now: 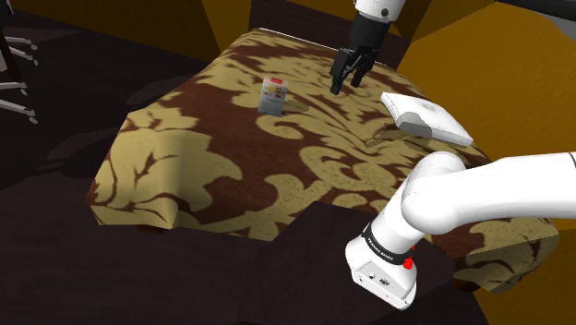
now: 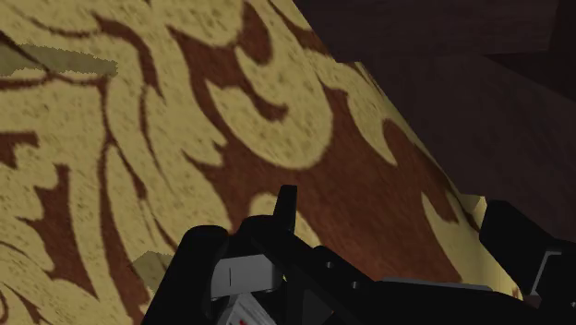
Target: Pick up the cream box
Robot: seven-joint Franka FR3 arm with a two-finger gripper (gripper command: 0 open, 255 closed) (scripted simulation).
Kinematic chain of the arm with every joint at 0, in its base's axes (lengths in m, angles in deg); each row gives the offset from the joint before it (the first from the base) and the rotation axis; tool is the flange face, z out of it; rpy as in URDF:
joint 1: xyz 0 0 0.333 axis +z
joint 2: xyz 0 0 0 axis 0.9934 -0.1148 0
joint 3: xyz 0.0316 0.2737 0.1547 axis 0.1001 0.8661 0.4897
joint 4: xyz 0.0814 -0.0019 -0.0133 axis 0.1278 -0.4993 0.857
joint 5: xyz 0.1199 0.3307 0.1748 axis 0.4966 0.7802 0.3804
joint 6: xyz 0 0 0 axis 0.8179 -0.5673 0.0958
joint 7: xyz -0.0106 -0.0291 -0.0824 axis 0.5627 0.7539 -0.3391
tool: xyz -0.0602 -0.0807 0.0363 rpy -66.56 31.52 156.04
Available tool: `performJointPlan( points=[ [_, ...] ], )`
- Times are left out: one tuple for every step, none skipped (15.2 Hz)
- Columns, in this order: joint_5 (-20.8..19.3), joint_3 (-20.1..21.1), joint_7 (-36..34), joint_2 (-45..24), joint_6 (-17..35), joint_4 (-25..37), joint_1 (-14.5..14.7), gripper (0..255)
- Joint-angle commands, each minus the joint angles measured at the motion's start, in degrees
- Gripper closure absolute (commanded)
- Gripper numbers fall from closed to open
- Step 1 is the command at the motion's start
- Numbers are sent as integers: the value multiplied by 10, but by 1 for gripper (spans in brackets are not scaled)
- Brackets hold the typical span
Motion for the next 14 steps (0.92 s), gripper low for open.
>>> performJointPlan(
  points=[
    [0,0,0,0,0,0,0,0],
    [-5,-11,13,-15,17,1,0,0],
    [-9,-22,27,-30,34,3,0,0],
    [-12,-32,40,-46,51,6,0,0],
    [-15,-43,53,-63,68,9,1,0],
    [-17,-54,66,-81,84,14,2,0],
    [-19,-64,80,-99,100,19,3,0],
    [-19,-74,94,-118,115,26,4,0],
    [-19,-84,107,-137,130,33,6,0],
    [-18,-94,121,-156,145,41,8,0],
    [-16,-103,136,-176,158,50,10,0],
    [-13,-113,150,-197,172,60,12,0],
    [-9,-122,165,-217,184,70,15,0],
    [-4,-132,181,-239,196,82,18,0]
  ],
)
